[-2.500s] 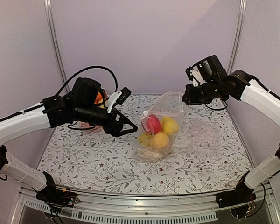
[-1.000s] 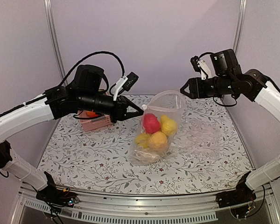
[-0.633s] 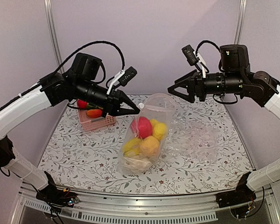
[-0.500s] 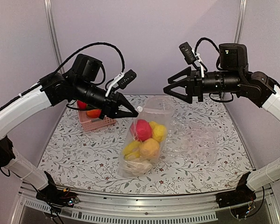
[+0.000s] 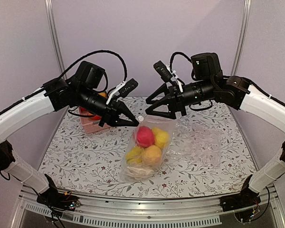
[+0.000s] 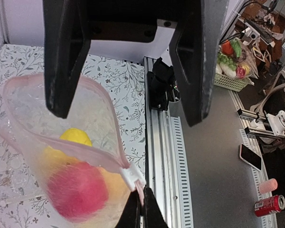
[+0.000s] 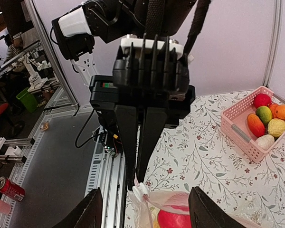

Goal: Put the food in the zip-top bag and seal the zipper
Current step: Zip the zipper on the zipper food storage bag.

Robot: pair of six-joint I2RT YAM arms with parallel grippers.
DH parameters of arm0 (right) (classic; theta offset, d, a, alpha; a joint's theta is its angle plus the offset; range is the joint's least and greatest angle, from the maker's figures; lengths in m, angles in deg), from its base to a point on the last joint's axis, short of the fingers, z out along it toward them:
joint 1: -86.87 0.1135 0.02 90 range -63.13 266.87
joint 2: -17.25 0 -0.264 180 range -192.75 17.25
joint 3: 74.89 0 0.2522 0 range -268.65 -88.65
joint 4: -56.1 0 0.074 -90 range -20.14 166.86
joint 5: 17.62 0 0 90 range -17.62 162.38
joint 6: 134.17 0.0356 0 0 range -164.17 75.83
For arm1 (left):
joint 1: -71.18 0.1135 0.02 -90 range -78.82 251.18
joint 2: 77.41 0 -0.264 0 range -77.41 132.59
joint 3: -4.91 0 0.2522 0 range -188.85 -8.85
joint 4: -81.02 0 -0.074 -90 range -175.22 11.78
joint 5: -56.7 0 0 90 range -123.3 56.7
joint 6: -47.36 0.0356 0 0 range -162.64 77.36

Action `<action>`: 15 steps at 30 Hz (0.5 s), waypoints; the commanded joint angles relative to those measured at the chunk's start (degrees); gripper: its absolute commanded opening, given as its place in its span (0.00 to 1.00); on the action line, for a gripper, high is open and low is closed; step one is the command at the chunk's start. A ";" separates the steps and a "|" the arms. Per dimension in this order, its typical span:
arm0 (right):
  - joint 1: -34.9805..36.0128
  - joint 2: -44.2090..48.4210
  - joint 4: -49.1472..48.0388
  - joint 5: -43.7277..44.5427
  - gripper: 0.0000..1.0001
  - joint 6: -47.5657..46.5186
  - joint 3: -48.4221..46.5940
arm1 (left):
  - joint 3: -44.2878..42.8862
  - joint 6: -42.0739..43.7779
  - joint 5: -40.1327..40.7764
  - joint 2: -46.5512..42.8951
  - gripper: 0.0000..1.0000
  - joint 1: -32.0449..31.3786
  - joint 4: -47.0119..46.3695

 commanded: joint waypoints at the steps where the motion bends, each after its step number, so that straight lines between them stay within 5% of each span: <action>1: 0.98 -1.97 0.00 -4.49 0.62 -0.96 -1.66 | 0.90 1.14 -1.99 -1.85 0.00 1.08 -2.02; 15: 2.04 -6.27 2.93 -6.97 0.56 0.10 -3.29 | 1.28 0.95 -2.82 -2.10 0.00 1.24 -2.51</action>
